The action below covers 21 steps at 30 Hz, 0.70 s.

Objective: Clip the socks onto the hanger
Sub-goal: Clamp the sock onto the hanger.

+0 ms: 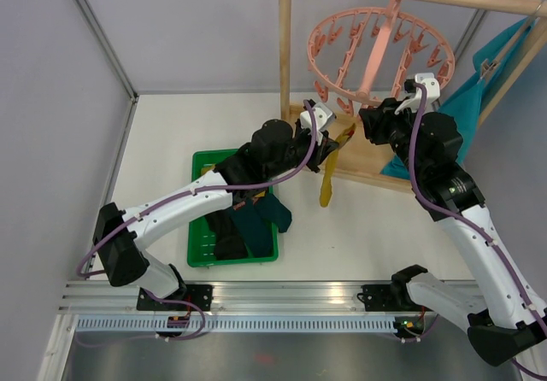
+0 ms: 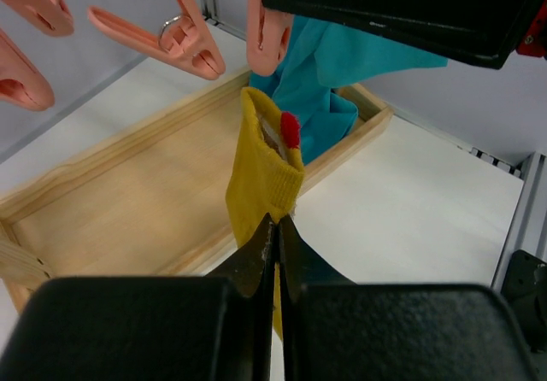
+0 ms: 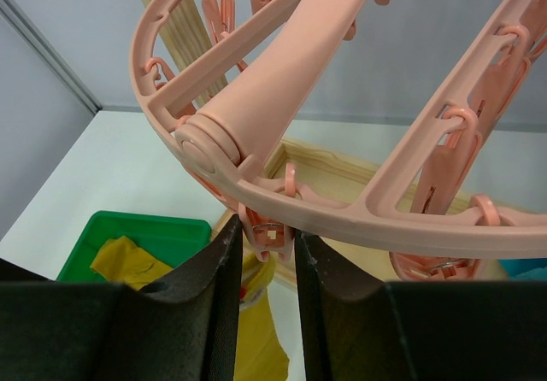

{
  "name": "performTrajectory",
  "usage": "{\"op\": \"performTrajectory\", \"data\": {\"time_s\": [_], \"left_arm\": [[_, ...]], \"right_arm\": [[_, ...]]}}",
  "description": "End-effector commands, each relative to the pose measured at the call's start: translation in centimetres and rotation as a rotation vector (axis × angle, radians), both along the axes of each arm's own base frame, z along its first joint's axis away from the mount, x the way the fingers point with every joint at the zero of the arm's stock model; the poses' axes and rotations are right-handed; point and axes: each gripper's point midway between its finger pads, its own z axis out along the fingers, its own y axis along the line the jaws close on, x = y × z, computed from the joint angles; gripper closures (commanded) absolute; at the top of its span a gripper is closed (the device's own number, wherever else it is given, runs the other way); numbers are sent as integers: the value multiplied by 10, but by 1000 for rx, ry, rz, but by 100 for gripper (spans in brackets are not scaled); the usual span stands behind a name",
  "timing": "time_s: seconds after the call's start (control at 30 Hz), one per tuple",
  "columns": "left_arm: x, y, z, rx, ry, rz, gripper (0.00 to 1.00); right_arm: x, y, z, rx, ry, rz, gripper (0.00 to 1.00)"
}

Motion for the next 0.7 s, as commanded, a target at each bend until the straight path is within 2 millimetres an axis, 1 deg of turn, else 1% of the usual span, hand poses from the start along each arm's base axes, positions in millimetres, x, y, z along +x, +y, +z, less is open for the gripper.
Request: {"op": "performTrajectory", "data": {"time_s": [0.0,0.27,0.43,0.47,0.5,0.67], "left_arm": [[5,-2,26,-70,-62,25,98],[5,-5,29,-77,-66,12,98],[4,-6,35,-91,-75,11,98],[5,-7,32,-84,-72,11,98],[6,-7,35,-86,-75,11,98],[6,-9,36,-93,-70,11,98]], "right_arm": [[-1,-2,26,29,-55,-12,100],[-1,0,26,36,-54,-6,100],[0,0,24,37,-49,-8,100],[-1,0,25,40,-51,-5,100],[-1,0,25,39,-50,-3,100],[-1,1,26,43,-51,-2,100]]}}
